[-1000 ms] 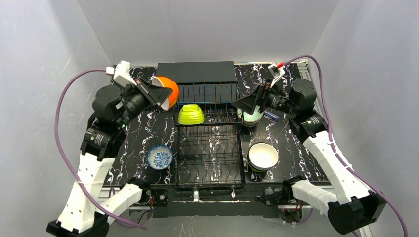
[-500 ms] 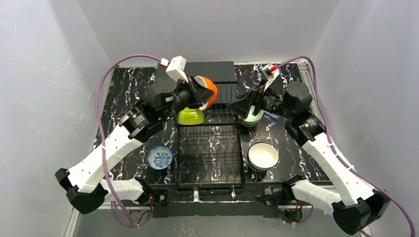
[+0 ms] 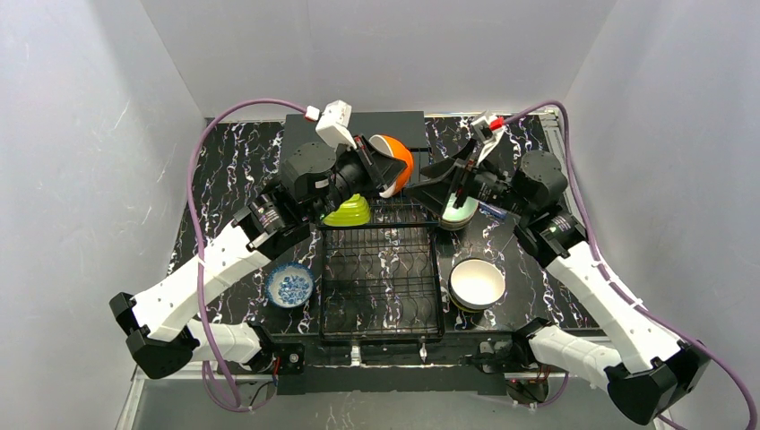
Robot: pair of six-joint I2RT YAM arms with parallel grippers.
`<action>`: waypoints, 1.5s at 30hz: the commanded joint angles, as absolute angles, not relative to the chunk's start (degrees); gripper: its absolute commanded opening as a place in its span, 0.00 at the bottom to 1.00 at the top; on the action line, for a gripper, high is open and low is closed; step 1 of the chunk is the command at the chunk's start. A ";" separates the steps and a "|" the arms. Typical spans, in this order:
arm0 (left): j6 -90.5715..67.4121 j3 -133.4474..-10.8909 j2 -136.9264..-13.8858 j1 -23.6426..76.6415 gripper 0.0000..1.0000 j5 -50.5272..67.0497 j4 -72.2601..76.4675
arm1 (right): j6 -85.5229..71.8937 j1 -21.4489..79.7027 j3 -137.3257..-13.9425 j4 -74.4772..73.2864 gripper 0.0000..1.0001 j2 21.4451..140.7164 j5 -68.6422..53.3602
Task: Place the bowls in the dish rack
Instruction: Pick up the bowl from the center of the board.
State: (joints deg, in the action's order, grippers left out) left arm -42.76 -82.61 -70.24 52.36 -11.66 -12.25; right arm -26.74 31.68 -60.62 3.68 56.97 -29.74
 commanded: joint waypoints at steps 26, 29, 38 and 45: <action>-46.88 -81.65 -67.13 52.85 0.00 -11.31 -7.66 | -14.53 41.04 -66.88 2.86 0.99 58.80 -12.56; -46.94 -82.01 -67.72 52.82 0.00 -10.33 -7.40 | -13.91 41.47 -67.05 2.03 0.99 59.34 -12.32; -47.54 -82.56 -69.53 52.82 0.00 -7.16 -6.77 | -12.29 42.85 -66.97 2.27 0.99 60.62 -12.43; -47.03 -82.17 -69.49 52.85 0.00 -7.59 -5.76 | -13.08 43.17 -66.65 2.19 0.85 61.82 -13.22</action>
State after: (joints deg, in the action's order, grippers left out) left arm -47.55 -81.67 -70.24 52.64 -7.55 -9.08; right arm -13.26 42.74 -64.47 0.08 61.65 -12.51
